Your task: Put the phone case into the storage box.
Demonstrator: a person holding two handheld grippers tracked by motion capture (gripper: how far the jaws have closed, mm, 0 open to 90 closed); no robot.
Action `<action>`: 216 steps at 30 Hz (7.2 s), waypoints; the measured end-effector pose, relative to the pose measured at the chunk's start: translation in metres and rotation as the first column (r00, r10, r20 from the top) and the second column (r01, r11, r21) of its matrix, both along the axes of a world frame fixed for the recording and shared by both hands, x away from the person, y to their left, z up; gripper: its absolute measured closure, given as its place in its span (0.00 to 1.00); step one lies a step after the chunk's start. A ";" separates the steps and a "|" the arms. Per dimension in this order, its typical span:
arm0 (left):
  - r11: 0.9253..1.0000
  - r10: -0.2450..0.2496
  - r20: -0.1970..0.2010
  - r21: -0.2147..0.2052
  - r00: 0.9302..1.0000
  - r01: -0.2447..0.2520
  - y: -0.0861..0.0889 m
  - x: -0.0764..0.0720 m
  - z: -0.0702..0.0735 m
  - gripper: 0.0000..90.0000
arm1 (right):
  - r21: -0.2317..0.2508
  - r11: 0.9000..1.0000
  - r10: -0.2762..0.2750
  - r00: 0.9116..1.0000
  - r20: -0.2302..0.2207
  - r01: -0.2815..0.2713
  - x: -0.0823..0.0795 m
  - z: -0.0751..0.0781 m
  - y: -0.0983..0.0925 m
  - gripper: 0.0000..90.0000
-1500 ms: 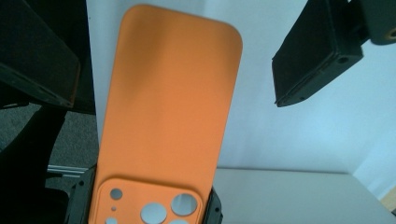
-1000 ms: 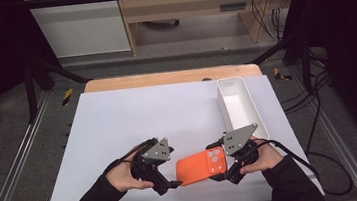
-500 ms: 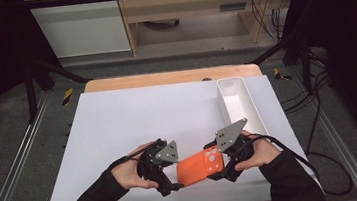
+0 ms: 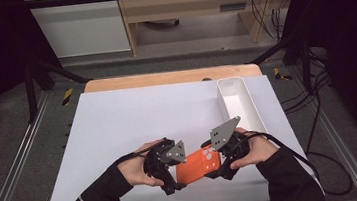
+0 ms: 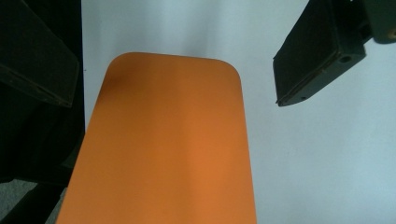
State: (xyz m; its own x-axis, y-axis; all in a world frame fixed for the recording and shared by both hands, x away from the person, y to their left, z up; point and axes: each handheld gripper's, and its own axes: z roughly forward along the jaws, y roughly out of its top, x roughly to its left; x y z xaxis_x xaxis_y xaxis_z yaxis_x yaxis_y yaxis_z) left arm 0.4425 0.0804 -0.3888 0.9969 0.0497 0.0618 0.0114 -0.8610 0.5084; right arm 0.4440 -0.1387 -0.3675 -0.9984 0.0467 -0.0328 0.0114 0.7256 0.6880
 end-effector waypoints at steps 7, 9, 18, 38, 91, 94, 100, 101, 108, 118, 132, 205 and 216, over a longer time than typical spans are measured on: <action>0.999 -0.024 -0.002 0.031 1.000 0.024 -0.009 0.002 0.002 0.00 | -0.029 1.000 0.006 1.000 0.007 -0.006 0.000 0.004 0.007 0.18; 0.998 -0.032 0.004 0.056 0.999 0.032 -0.011 0.003 0.002 0.00 | -0.035 0.999 0.006 1.000 0.005 -0.006 0.000 0.005 0.008 0.18; 0.992 -0.060 0.017 0.108 0.998 0.057 -0.022 0.002 0.003 0.00 | -0.064 0.998 0.005 1.000 0.004 -0.005 0.000 0.008 0.013 0.18; 0.978 -0.078 0.038 0.196 0.996 0.069 -0.038 0.003 -0.006 0.01 | -0.077 0.997 0.006 1.000 0.009 -0.005 0.002 0.007 0.021 0.18; 0.982 -0.084 0.060 0.175 0.995 0.072 -0.037 0.003 -0.012 0.17 | -0.084 0.996 0.008 0.999 0.046 -0.004 -0.001 0.007 0.023 0.16; 0.981 -0.093 0.061 0.175 0.994 0.081 -0.036 0.004 -0.013 0.17 | -0.089 0.996 0.006 0.999 0.052 -0.002 -0.001 0.006 0.023 0.16; 0.982 -0.096 0.050 0.169 0.994 0.086 -0.035 0.003 -0.013 0.17 | -0.088 0.996 0.018 0.999 0.050 -0.014 -0.002 0.005 0.024 0.17; 0.984 -0.097 0.044 0.157 0.994 0.089 -0.035 0.004 -0.014 0.16 | -0.083 0.996 0.023 0.998 0.056 -0.018 -0.002 0.005 0.024 0.17; 0.988 -0.105 0.013 0.114 0.994 0.103 -0.034 0.006 -0.011 0.16 | -0.079 0.997 0.027 0.998 0.059 -0.022 -0.003 0.008 0.021 0.17; 0.988 -0.099 0.008 0.119 0.995 0.097 -0.032 0.007 -0.012 0.18 | -0.089 0.996 0.038 0.997 0.064 -0.032 -0.003 0.006 0.022 0.17; 0.992 -0.076 0.030 0.102 0.997 0.073 -0.025 0.010 -0.011 0.18 | -0.020 1.000 -0.011 0.995 0.099 0.013 -0.002 0.012 0.018 0.06; 0.892 0.056 -0.048 -0.447 0.997 -0.072 0.040 0.011 -0.015 0.17 | 0.272 0.955 -0.134 0.991 0.029 0.121 -0.005 0.012 -0.005 0.03; 0.872 0.011 -0.062 -0.489 0.998 -0.040 0.037 0.011 -0.009 0.18 | 0.292 0.950 -0.122 0.992 0.031 0.108 -0.005 0.018 -0.002 0.04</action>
State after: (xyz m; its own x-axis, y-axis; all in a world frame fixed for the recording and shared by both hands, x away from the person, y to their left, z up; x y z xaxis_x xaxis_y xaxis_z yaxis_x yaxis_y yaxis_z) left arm 0.4534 0.1174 -0.3973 0.9959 0.0841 -0.0324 0.0704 -0.5011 0.8625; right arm 0.4389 -0.1407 -0.3494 -0.9832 0.1756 -0.0490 0.0445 0.4915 0.8697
